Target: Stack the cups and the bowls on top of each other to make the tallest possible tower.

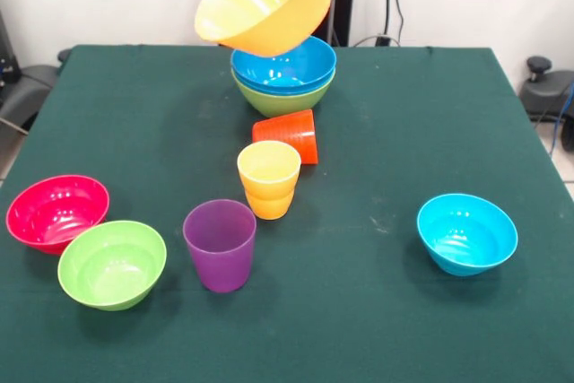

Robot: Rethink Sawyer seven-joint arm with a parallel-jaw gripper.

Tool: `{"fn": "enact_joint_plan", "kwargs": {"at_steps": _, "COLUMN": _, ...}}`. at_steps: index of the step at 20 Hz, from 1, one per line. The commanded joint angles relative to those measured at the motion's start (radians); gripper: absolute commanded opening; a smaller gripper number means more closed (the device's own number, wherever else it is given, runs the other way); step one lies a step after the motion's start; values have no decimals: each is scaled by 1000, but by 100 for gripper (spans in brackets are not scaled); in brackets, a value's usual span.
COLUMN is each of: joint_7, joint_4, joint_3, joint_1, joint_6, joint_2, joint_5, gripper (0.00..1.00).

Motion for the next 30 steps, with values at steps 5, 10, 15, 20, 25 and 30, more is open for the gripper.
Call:
{"fn": "enact_joint_plan", "kwargs": {"at_steps": 5, "joint_7": 191, "joint_4": 47, "joint_3": -172, "joint_1": 76, "joint_6": -148, "joint_2": 137, "joint_5": -154, "gripper": 0}}
{"fn": "enact_joint_plan", "kwargs": {"at_steps": 10, "joint_7": 219, "joint_4": 38, "joint_3": -234, "joint_1": 114, "joint_6": -189, "joint_2": 179, "joint_5": -168, "gripper": 0}}
{"fn": "enact_joint_plan", "kwargs": {"at_steps": 15, "joint_7": 201, "joint_4": 44, "joint_3": -262, "joint_1": 147, "joint_6": -202, "joint_2": 172, "joint_5": -132, "gripper": 0}}
{"fn": "enact_joint_plan", "kwargs": {"at_steps": 20, "joint_7": 202, "joint_4": 49, "joint_3": -289, "joint_1": 181, "joint_6": -228, "joint_2": 182, "joint_5": -108, "gripper": 0}}
{"fn": "enact_joint_plan", "kwargs": {"at_steps": 25, "joint_7": 209, "joint_4": 59, "joint_3": -316, "joint_1": 219, "joint_6": -241, "joint_2": 174, "joint_5": -81, "gripper": 0}}
{"fn": "enact_joint_plan", "kwargs": {"at_steps": 30, "joint_7": 217, "joint_4": 55, "joint_3": -337, "joint_1": 261, "joint_6": -228, "joint_2": 157, "joint_5": -47, "gripper": 0}}
